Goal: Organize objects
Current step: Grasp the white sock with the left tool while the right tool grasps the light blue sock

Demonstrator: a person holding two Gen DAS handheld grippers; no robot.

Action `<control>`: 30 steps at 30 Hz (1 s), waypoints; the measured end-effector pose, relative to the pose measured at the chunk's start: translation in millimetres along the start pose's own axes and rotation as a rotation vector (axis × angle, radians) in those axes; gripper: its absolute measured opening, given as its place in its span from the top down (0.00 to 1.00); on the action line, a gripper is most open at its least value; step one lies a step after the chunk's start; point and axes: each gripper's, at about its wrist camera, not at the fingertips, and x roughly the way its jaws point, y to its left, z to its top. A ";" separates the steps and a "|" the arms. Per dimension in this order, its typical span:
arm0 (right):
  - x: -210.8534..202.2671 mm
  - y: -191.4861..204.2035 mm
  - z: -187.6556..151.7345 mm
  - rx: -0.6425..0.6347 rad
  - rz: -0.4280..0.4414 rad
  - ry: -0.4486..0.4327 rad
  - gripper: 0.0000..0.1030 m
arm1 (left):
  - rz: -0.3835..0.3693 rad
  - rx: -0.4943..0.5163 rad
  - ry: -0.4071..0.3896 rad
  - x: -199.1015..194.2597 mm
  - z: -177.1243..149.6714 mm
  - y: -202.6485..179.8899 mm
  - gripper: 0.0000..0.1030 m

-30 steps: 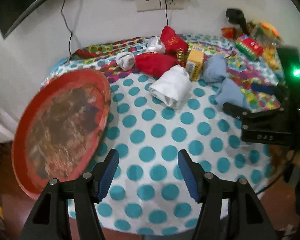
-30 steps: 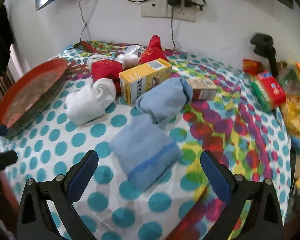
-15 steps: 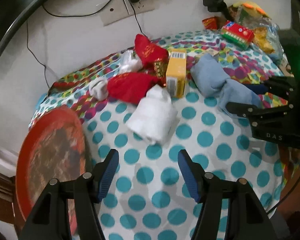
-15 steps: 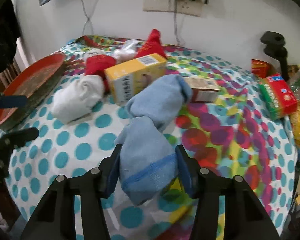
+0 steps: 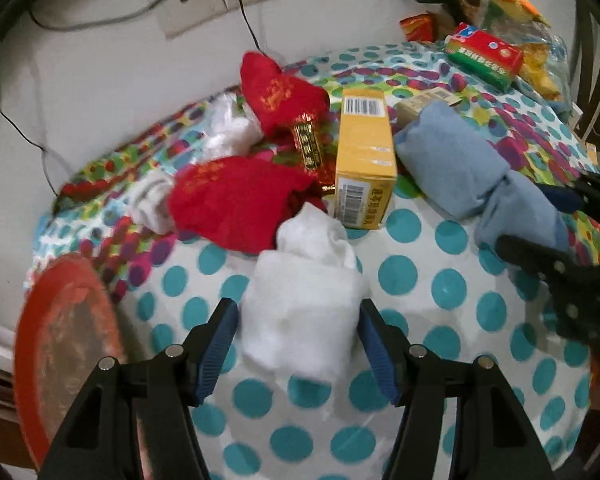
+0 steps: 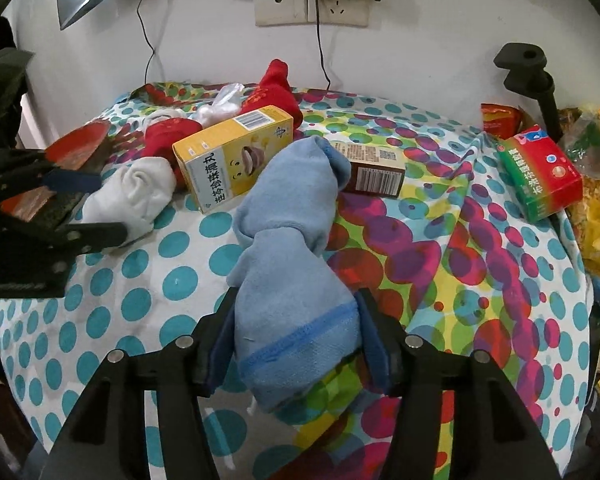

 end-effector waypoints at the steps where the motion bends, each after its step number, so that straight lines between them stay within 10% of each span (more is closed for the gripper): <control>1: 0.1 0.8 -0.2 0.000 0.001 0.001 0.48 | 0.002 -0.012 -0.026 0.1 -0.1 0.6 0.38; 15: 0.0 1.7 -0.6 0.000 -0.001 0.000 0.47 | -0.050 -0.315 -0.014 17.7 -6.4 31.4 0.09; 24: 1.1 2.3 -0.6 -0.004 -0.005 0.001 0.46 | -0.015 -0.304 -0.075 13.9 -13.0 26.0 0.07; 30: 2.4 3.8 -1.4 -0.016 -0.014 0.004 0.44 | -0.007 -0.246 -0.090 2.2 -6.5 8.7 0.55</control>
